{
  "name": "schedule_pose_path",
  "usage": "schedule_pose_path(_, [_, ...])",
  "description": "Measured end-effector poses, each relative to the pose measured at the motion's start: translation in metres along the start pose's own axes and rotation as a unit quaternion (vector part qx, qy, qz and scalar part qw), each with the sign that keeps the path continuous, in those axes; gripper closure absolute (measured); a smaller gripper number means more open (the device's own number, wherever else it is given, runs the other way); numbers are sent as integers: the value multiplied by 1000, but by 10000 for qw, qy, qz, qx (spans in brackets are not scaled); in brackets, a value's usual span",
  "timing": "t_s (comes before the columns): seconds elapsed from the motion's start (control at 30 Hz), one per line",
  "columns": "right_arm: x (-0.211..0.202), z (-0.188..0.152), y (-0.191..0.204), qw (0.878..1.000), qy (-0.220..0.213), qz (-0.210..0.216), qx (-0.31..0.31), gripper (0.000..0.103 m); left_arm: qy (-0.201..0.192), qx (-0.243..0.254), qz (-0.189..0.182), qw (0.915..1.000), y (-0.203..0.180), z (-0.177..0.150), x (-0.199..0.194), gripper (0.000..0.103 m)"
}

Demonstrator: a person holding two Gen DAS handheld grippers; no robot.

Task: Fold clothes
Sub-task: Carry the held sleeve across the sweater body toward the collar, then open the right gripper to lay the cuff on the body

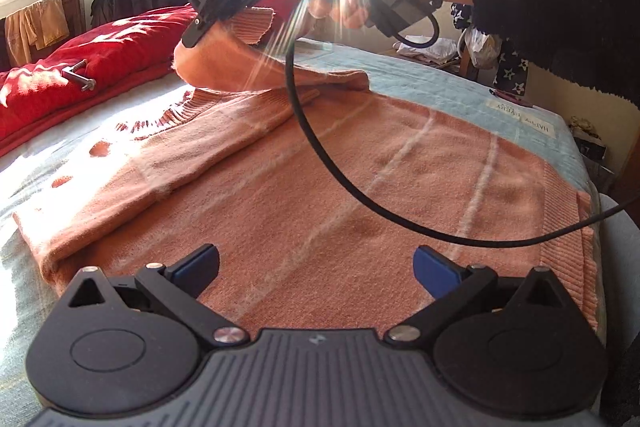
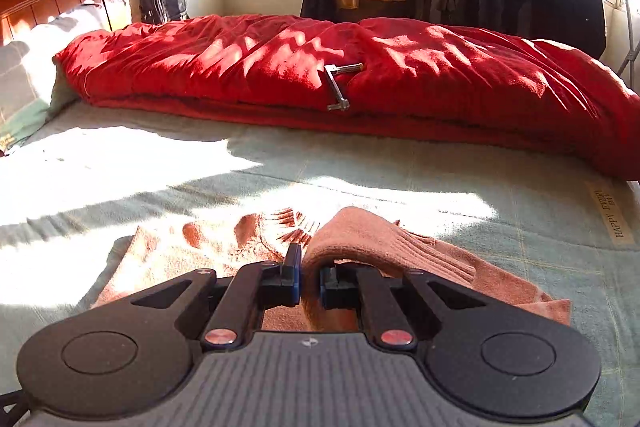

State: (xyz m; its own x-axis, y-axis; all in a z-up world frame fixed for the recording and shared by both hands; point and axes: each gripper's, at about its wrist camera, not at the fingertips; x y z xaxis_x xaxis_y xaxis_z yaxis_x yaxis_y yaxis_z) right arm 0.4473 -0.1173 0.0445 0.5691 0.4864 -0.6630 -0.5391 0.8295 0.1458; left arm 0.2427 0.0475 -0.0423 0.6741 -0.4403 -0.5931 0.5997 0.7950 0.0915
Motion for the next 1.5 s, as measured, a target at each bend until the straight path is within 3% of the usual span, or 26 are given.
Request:
schedule_pose_path(0.3, [47,-15,32,9932,751,-167,-869,92,-39,-23,33,10000,2,-1,-4,1])
schedule_pose_path(0.7, [71,-31,73,9722,1407,-269,-1854,60,-151,-23,-9,9999,2,0,-9,1])
schedule_pose_path(0.87, [67,-31,83,9682,1422,-214,-2047,58,-190,-11,-53,9998,0,0,-12,1])
schedule_pose_path(1.17, [18,-29,70,9760,1250,47,-1782,46,-261,-15,-207,9994,-2,0,-14,1])
schedule_pose_path(1.3, [-11,-32,40,9808,1124,-268,-1572,46,-263,-98,-152,9995,1,0,-13,1])
schedule_pose_path(1.5, [-52,-61,-24,9925,884,-745,-392,46,-503,-625,-270,9964,21,1,-20,1])
Point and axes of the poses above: each gripper's, at about its wrist camera, not at the fingertips, and x roughly the way its jaws point, y to its left, z to its top, and after that the axes turned 12 degrees about z, right-handed
